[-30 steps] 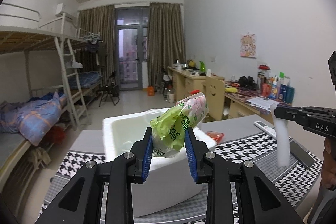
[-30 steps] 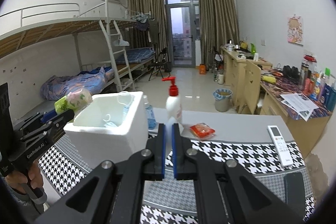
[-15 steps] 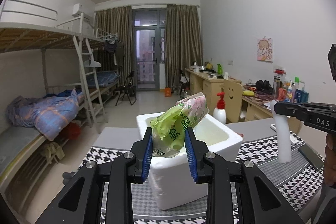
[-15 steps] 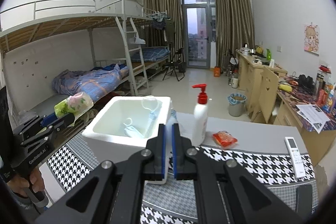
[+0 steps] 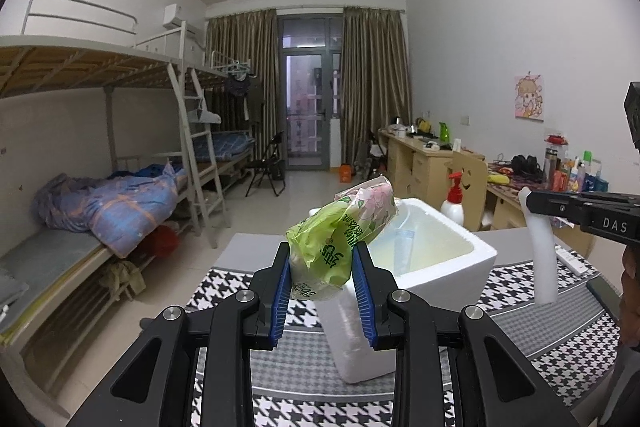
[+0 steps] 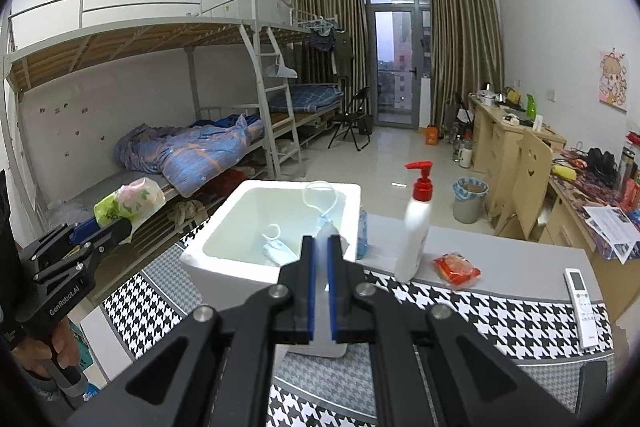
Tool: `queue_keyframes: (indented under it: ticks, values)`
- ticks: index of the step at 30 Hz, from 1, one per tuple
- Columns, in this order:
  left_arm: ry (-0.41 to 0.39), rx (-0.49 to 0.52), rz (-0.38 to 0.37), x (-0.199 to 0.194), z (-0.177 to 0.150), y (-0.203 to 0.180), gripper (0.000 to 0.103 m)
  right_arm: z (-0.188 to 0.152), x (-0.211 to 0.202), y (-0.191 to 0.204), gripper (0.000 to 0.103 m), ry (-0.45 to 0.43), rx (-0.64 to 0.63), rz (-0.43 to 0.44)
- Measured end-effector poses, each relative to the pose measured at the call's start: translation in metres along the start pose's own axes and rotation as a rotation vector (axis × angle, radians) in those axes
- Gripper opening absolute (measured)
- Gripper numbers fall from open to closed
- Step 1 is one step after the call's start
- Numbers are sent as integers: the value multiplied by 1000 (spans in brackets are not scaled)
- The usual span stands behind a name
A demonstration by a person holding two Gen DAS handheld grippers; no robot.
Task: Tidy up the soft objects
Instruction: 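Hold the green packet above the foam box opening with the left tool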
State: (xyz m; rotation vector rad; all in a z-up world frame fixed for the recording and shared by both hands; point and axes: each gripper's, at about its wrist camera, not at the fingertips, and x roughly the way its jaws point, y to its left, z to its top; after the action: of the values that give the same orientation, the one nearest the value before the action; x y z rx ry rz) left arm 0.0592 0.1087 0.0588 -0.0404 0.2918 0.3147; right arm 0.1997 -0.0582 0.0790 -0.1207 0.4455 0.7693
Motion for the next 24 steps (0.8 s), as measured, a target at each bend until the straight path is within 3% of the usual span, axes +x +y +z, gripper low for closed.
queue_keyframes:
  ticks: [24]
  values:
    - [8, -51, 38, 1, -6, 21, 31, 24, 27, 13, 7, 25, -19, -20]
